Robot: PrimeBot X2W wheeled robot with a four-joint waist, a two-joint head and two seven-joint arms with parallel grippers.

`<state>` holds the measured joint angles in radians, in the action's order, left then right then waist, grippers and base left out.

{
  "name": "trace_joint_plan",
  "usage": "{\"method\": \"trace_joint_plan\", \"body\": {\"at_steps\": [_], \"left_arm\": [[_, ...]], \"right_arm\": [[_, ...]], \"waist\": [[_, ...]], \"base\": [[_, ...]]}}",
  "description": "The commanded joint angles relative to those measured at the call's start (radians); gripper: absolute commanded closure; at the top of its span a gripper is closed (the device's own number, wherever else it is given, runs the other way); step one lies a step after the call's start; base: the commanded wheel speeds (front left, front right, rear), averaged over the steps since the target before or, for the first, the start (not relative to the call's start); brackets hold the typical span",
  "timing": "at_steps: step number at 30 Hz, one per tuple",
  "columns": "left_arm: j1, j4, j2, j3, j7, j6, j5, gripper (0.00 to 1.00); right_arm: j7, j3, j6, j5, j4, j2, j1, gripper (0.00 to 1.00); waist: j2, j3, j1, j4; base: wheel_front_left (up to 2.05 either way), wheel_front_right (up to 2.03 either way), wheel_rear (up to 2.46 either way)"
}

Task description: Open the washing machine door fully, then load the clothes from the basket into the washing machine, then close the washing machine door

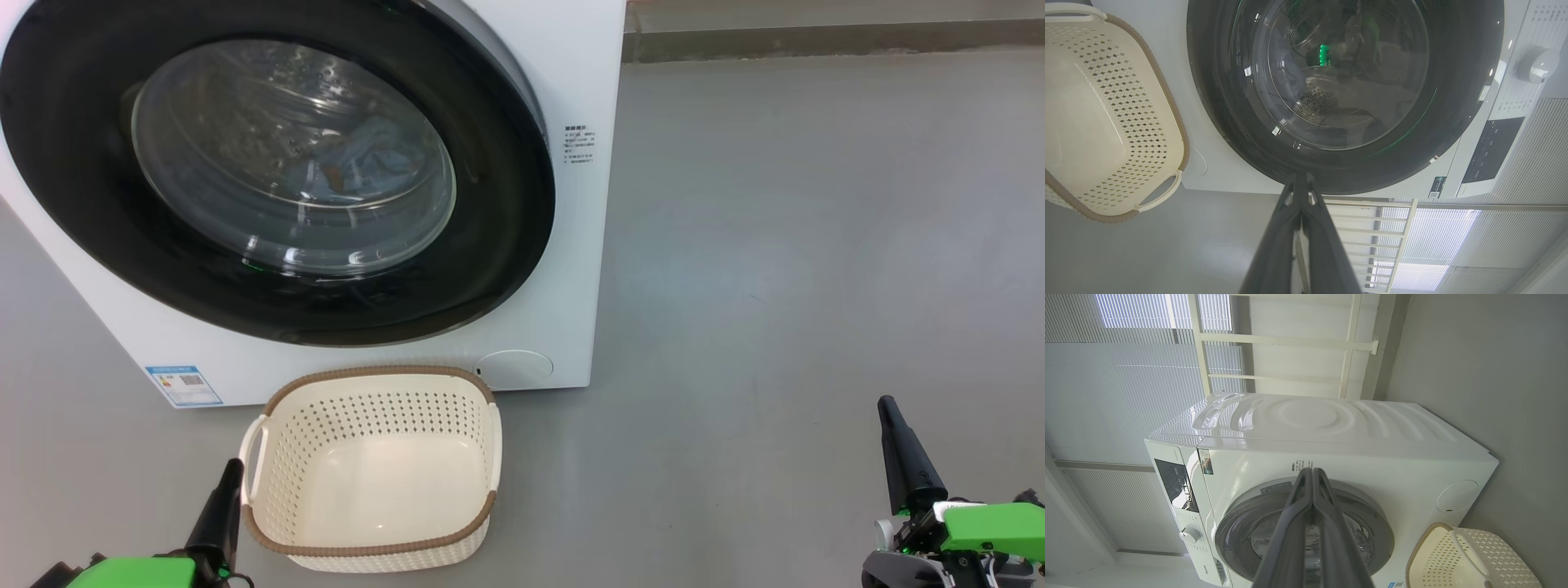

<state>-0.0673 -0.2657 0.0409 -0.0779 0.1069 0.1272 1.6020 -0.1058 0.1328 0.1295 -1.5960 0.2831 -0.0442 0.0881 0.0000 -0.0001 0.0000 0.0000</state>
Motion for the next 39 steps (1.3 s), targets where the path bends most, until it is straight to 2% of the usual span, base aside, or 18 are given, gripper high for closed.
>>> {"method": "trace_joint_plan", "body": {"at_steps": [1,39], "left_arm": [[-0.048,0.019,0.011,-0.035,0.005,-0.001,0.007,1.00],[-0.048,0.019,0.011,-0.036,0.006,-0.001,0.007,1.00]], "right_arm": [[-0.009,-0.017,0.001,-0.011,-0.031,-0.006,0.029,1.00],[-0.009,-0.017,0.001,-0.011,-0.031,-0.006,0.029,1.00]], "waist": [[0.0000,0.000,0.0000,0.000],[0.0000,0.000,0.0000,0.000]], "base": [[0.00,0.00,0.00],[0.00,0.00,0.00]]}}
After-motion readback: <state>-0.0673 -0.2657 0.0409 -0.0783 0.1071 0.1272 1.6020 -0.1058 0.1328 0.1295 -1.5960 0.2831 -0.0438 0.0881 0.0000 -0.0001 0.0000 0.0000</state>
